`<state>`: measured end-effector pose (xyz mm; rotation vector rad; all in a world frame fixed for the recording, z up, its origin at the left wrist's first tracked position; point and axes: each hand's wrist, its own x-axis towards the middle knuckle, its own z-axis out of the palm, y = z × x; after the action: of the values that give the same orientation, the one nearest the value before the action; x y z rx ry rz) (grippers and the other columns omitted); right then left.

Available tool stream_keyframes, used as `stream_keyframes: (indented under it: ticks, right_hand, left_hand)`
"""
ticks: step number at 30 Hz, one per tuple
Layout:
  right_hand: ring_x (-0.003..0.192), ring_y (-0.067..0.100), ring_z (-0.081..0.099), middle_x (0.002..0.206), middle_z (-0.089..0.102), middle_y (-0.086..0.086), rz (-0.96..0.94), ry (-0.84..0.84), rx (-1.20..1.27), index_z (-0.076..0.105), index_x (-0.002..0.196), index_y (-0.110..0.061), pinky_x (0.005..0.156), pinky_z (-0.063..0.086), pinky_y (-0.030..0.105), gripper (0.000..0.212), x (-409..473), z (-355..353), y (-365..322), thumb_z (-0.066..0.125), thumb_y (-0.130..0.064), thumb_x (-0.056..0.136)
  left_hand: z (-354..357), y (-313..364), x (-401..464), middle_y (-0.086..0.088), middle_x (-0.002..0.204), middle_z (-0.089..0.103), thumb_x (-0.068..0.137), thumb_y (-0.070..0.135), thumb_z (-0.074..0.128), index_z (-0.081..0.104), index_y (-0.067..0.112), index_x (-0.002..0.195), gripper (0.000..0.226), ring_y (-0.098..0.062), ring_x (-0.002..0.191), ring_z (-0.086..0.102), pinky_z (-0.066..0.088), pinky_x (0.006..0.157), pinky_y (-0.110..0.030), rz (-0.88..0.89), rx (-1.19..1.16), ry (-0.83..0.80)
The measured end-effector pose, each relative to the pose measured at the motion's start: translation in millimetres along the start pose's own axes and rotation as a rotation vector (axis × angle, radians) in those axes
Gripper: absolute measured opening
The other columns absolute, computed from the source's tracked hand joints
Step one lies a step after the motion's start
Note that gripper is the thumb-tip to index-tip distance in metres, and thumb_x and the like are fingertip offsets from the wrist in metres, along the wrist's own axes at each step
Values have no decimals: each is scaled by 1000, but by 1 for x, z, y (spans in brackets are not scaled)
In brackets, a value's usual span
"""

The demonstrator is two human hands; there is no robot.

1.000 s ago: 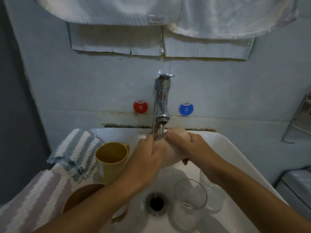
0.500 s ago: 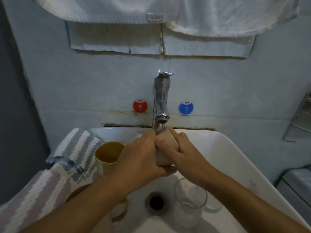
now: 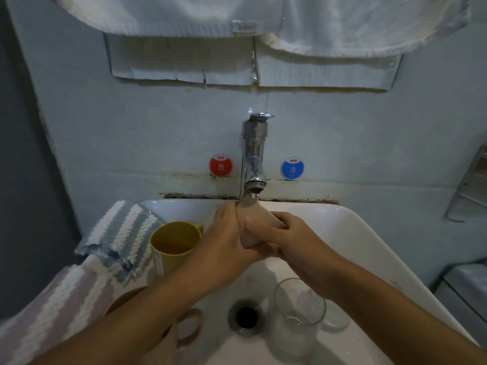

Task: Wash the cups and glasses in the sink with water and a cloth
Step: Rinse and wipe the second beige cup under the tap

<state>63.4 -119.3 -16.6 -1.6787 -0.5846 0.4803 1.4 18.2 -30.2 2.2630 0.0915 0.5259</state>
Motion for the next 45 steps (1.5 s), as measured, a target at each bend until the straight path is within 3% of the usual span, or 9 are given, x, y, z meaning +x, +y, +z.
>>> stream_keyframes:
  ticks: [5,9,14,17,24,30,35,40,45]
  right_hand:
    - [104,16,65,119,64,-2,-30,44,63,50,131,-21,77,58,26,86,-2,-4,-4,79,-54,57]
    - [100,11,65,114,65,-10,-75,8,69,53,126,-33,63,56,18,69,-2,-4,0,82,-44,65]
    - [109,12,62,118,64,-15,-95,-74,-11,53,127,-39,88,59,35,65,1,-1,5,83,-38,70]
    - [113,16,61,125,62,-11,-73,-148,-45,51,131,-37,90,59,37,66,3,-6,6,82,-37,73]
    - [118,18,60,131,60,-8,-71,-239,-136,49,138,-36,94,56,42,58,6,-13,5,71,-40,84]
    - [113,11,63,126,65,-15,-82,-292,-169,52,130,-46,92,57,35,37,6,-18,1,56,-43,93]
    - [119,19,61,135,59,-11,-50,-334,-219,41,143,-41,94,56,37,50,7,-24,-2,56,-31,97]
    - [100,14,68,130,59,-11,-56,-266,-309,45,140,-38,75,59,23,73,10,-20,1,78,-9,82]
    - [100,12,66,124,59,-13,-45,-210,-329,48,131,-34,70,57,18,71,10,-18,2,83,-7,75]
  left_hand:
    - [-4,4,-7,4,128,50,63,70,59,30,30,134,86,-15,112,58,58,86,-37,-71,-101,-95]
    - [-9,7,-7,7,119,57,72,44,78,37,27,131,74,-13,103,63,60,82,-34,-151,-125,-103]
    - [-16,-4,-3,5,119,61,58,34,91,42,26,130,87,-16,106,63,58,86,-41,-233,-125,-106]
    - [-19,-9,0,4,117,64,45,39,92,49,27,127,93,-18,106,64,59,85,-41,-298,-196,-182]
    - [-28,-11,5,6,111,59,74,15,82,48,25,124,62,-16,104,59,58,78,-31,-349,-130,-264]
    - [-28,-16,8,10,118,67,44,43,91,54,37,127,92,-17,108,64,58,86,-39,-359,-130,-261]
    - [-27,-14,6,11,118,67,46,32,91,55,37,128,89,-18,110,63,57,88,-42,-318,-207,-235]
    - [-26,-13,4,11,118,67,45,27,94,56,34,126,90,-16,109,64,58,86,-39,-294,-204,-212]
    - [-20,-13,1,12,119,65,25,46,89,53,35,127,109,-18,111,63,58,86,-40,-257,-207,-192]
